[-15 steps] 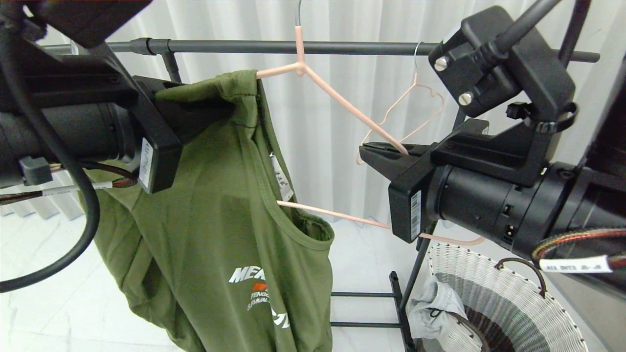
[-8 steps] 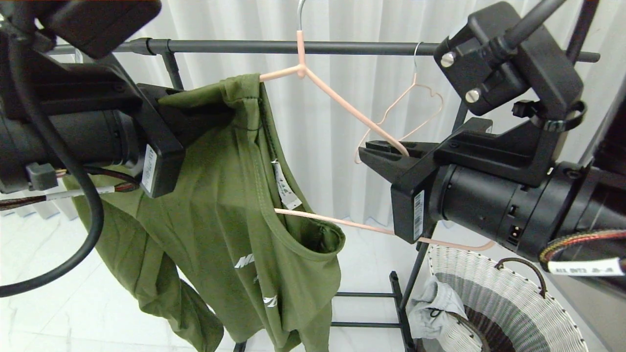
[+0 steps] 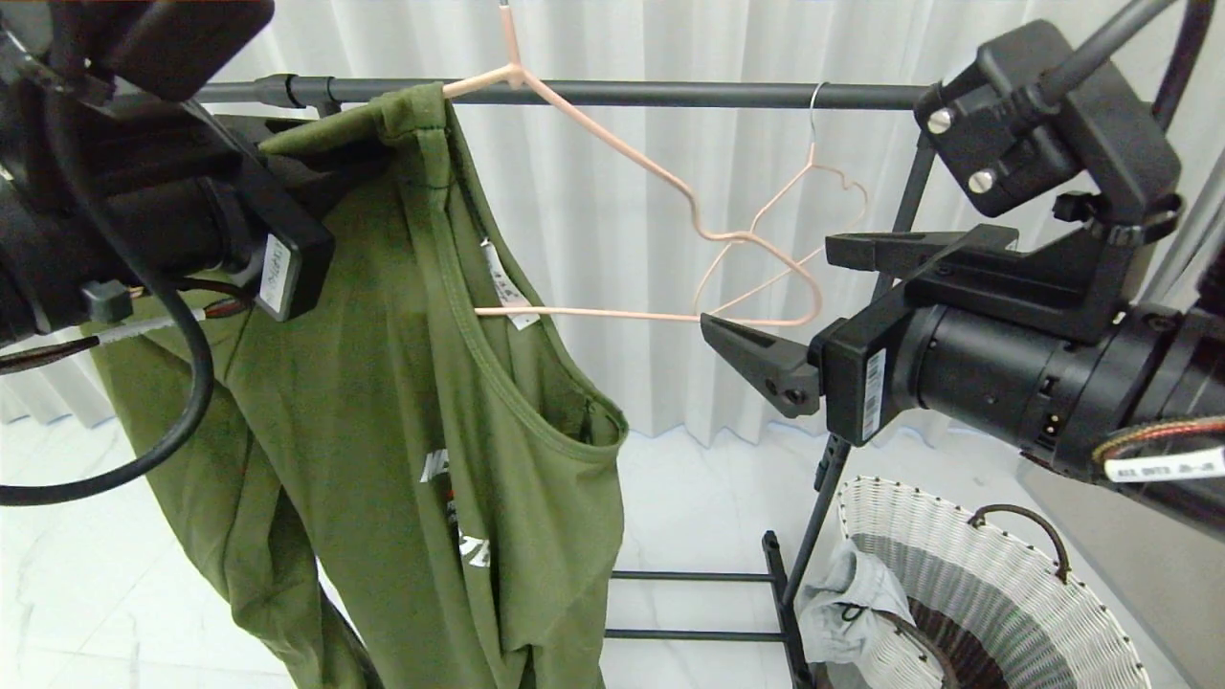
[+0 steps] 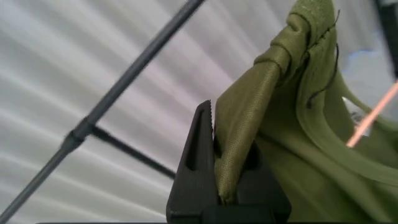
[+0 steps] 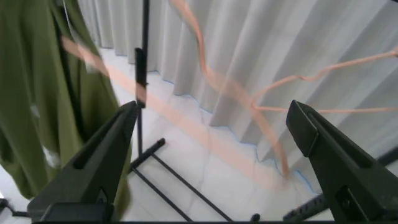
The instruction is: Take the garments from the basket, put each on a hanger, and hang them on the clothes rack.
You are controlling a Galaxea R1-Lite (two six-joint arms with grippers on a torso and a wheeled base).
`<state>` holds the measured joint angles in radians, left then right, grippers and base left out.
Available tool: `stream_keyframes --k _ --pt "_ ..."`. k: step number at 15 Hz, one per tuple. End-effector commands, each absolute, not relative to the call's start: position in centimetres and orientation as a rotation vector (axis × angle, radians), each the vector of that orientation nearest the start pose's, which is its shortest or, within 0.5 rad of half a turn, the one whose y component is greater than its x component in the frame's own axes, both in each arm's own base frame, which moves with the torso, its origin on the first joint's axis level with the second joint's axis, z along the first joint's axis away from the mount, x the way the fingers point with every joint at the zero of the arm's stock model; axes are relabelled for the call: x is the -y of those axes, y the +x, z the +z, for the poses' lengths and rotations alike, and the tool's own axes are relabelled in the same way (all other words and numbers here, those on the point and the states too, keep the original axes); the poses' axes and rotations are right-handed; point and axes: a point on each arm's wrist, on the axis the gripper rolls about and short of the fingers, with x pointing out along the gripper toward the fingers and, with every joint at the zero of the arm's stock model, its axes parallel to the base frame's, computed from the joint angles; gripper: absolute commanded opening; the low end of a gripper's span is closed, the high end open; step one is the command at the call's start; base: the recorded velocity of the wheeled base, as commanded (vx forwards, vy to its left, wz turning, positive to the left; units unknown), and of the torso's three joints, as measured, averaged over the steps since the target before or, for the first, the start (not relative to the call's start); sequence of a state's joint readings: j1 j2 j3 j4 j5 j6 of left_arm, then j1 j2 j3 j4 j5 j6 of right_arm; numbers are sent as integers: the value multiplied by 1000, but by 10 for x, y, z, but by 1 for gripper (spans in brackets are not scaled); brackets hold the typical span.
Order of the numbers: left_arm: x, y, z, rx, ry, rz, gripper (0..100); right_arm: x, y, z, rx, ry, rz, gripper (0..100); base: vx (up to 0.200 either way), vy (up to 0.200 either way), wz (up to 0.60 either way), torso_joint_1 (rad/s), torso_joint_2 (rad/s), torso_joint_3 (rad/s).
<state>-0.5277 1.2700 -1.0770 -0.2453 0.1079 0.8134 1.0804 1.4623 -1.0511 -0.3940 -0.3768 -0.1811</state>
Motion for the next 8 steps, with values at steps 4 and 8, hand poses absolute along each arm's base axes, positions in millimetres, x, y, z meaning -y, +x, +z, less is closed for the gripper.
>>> stream_keyframes --k 4,8 --pt "100 184 326 197 689 -325 0 -230 129 277 -13 -181 721 100 0 0 0 0 0 0" --pt "100 183 331 231 673 -315 0 -270 140 271 -99 -13 730 100 0 0 0 0 0 0"
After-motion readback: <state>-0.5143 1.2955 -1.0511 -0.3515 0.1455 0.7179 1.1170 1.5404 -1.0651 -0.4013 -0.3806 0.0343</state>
